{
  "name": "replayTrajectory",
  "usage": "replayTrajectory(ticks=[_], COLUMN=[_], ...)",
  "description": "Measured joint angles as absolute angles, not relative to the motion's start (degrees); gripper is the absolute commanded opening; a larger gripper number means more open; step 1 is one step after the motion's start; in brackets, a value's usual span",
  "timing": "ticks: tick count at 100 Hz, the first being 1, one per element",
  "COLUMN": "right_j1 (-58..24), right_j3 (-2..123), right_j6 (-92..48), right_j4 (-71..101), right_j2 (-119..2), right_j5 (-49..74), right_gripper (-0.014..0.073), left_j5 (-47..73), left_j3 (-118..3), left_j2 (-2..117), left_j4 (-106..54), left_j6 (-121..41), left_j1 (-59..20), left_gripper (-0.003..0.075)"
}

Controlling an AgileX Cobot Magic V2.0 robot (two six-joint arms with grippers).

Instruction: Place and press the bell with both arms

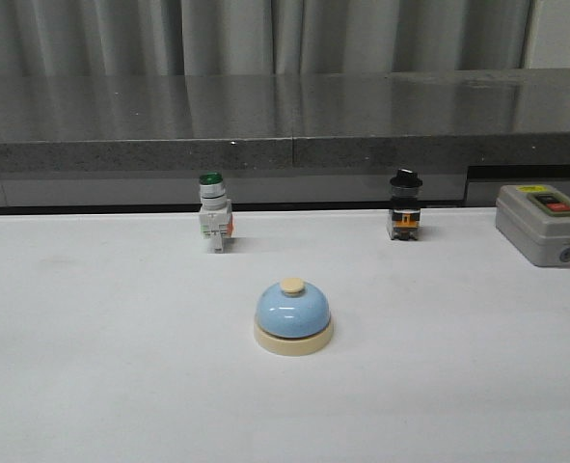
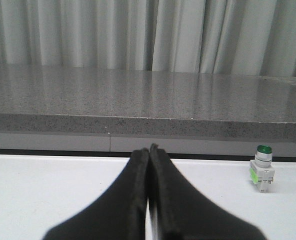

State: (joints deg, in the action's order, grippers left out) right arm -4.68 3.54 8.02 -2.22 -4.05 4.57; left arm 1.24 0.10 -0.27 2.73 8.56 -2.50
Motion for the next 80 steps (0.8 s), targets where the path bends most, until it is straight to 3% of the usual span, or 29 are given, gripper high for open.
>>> replayTrajectory(ticks=[80], right_j1=[-4.68], right_j3=[-1.5], right_j6=[2.72], right_j4=[-1.97], right_j2=[-3.65], right_j5=[-2.26], right_gripper=[-0.006], left_j5=[1.24], left_j3=[0.1], left_j2=[-0.27], left_j4=[2.73], left_j6=[8.56], left_j1=[-2.5], left_gripper=[-0.002])
